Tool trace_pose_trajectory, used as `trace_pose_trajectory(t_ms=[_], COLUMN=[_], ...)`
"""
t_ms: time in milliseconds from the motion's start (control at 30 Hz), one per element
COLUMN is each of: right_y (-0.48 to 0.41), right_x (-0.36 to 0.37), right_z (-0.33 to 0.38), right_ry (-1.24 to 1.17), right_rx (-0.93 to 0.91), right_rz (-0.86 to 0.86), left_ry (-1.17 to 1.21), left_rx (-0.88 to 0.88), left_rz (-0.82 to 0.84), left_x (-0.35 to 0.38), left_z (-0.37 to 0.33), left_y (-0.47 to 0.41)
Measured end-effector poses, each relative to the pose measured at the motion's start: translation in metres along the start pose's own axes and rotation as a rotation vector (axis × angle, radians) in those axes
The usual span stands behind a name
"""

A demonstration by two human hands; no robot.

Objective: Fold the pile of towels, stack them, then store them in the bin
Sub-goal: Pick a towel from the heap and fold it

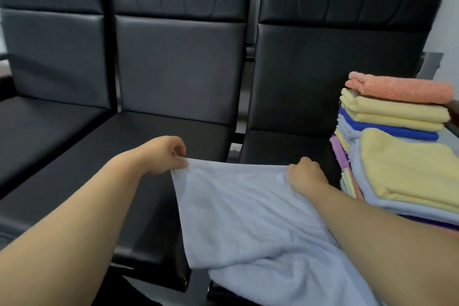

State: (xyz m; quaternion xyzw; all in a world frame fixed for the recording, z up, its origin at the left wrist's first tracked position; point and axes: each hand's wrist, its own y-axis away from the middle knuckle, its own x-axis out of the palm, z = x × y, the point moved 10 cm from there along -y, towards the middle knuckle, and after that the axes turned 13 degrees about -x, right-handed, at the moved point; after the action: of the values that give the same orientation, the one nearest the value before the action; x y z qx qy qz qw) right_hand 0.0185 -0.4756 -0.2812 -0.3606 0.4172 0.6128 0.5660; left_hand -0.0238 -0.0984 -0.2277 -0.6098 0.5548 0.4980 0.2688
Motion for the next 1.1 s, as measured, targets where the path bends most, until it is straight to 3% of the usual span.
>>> trace_pose_trajectory(t_ms=[100,267,400,500,667,833,1033,1100], right_y=[0.015,0.020,0.018,0.019,0.043,0.070,0.068,0.071], right_x=[-0.016,-0.069,-0.125,-0.168,-0.226,-0.206,-0.098,-0.066], right_z=[-0.007,0.005,0.038,0.069,0.095,0.082,0.034,0.026], right_ry=[-0.181,-0.323,-0.584,-0.823,-0.905,-0.692,-0.279,-0.210], right_rx=[0.123,0.144,0.068,-0.092,-0.237,-0.303,-0.035,-0.051], right_rz=[-0.138,-0.325,-0.475,-0.624,-0.771,-0.734,-0.441,-0.302], left_ry=[-0.005,0.115,0.607,0.986,1.086,0.773,0.364,0.274], left_rx=[-0.020,-0.129,-0.224,-0.133,0.050,0.030,-0.128,-0.162], left_rz=[-0.060,-0.157,-0.221,-0.254,-0.522,-0.594,-0.186,-0.102], left_x=[-0.017,-0.044,-0.084,-0.130,-0.206,-0.189,-0.068,-0.038], left_z=[-0.003,-0.012,-0.012,-0.023,-0.032,-0.021,0.032,0.043], left_y=[0.012,0.020,0.018,0.022,0.051,0.080,0.058,0.055])
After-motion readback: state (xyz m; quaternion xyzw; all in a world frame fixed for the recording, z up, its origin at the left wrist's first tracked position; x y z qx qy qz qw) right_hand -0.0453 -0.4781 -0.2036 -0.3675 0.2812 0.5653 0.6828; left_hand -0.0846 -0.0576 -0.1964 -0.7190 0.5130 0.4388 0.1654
